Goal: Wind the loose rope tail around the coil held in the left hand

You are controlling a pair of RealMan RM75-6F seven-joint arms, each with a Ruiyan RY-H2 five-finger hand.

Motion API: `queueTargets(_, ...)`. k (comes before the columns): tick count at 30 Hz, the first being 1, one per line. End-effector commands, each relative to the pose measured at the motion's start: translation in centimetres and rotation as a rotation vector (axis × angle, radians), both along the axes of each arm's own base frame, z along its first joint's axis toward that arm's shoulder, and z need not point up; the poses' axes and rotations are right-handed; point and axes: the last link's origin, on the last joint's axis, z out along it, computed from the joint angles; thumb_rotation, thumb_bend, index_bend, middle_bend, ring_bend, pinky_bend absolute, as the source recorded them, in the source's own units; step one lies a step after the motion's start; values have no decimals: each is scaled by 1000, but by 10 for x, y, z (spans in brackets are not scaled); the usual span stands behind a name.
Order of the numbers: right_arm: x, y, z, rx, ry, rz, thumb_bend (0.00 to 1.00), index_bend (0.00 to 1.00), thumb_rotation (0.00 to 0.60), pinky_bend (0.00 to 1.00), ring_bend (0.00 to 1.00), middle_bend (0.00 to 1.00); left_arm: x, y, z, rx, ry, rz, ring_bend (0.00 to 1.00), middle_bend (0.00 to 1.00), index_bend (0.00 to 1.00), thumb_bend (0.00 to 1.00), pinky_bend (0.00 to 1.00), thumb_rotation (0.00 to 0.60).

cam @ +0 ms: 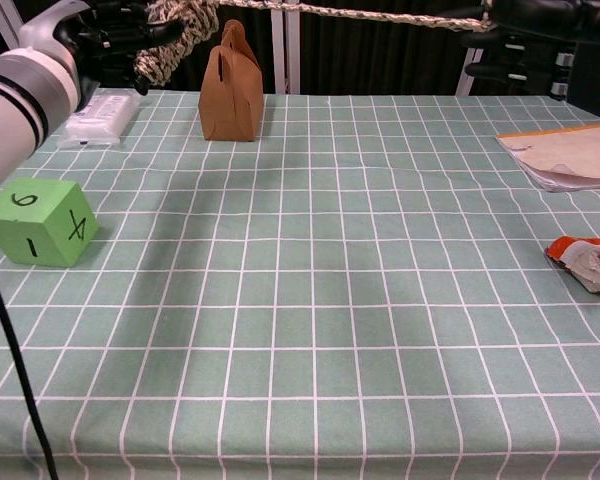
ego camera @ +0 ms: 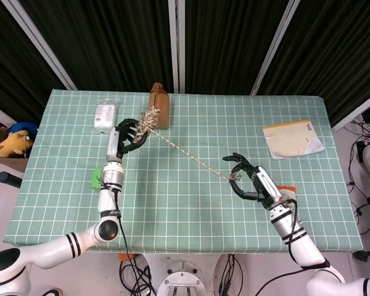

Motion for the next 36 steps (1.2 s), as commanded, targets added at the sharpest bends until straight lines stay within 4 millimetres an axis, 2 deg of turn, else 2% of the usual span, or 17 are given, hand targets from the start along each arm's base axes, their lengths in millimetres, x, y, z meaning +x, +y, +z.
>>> queueTargets(1, -38, 3, -4, 5, -99, -141, 476, 1000, 600, 0, 0, 227, 6, -13, 19, 36, -130, -80, 692, 783, 796, 413, 724, 600)
queueTargets(4, -48, -6, -4, 16, -161, -191, 477, 1000, 600, 0, 0, 229, 10, -21, 26, 80, -176, -159, 692, 782, 793, 412, 726, 600)
queueTargets(8, -58, -32, -1, 31, -202, -270, 481, 1000, 600, 0, 0, 229, 11, -32, 27, 127, -140, -314, 692, 782, 793, 413, 733, 600)
queueTargets(11, -56, -54, 2, 42, -179, -297, 483, 1000, 600, 0, 0, 231, 10, -38, 20, 159, -54, -421, 694, 784, 794, 413, 739, 600)
queueTargets(14, -45, -77, 5, 57, -146, -299, 487, 1000, 600, 0, 0, 230, 11, -42, 12, 163, 2, -503, 695, 784, 796, 413, 740, 600)
queueTargets(16, -35, -87, 5, 65, -123, -284, 487, 1000, 600, 0, 0, 230, 11, -44, 7, 167, 40, -539, 696, 785, 797, 413, 741, 600)
queueTargets(22, 13, -111, 2, 92, -45, -189, 484, 1000, 600, 0, 0, 234, 13, -47, -9, 198, 186, -613, 701, 791, 802, 413, 742, 600)
queueTargets(31, 86, -127, -3, 83, 113, -20, 483, 1000, 600, 0, 0, 235, 14, -49, -20, 231, 361, -686, 703, 793, 803, 413, 743, 600)
queueTargets(36, 122, -132, -10, 74, 223, 69, 480, 1000, 600, 0, 0, 236, 16, -56, -35, 280, 502, -743, 706, 797, 805, 413, 743, 600)
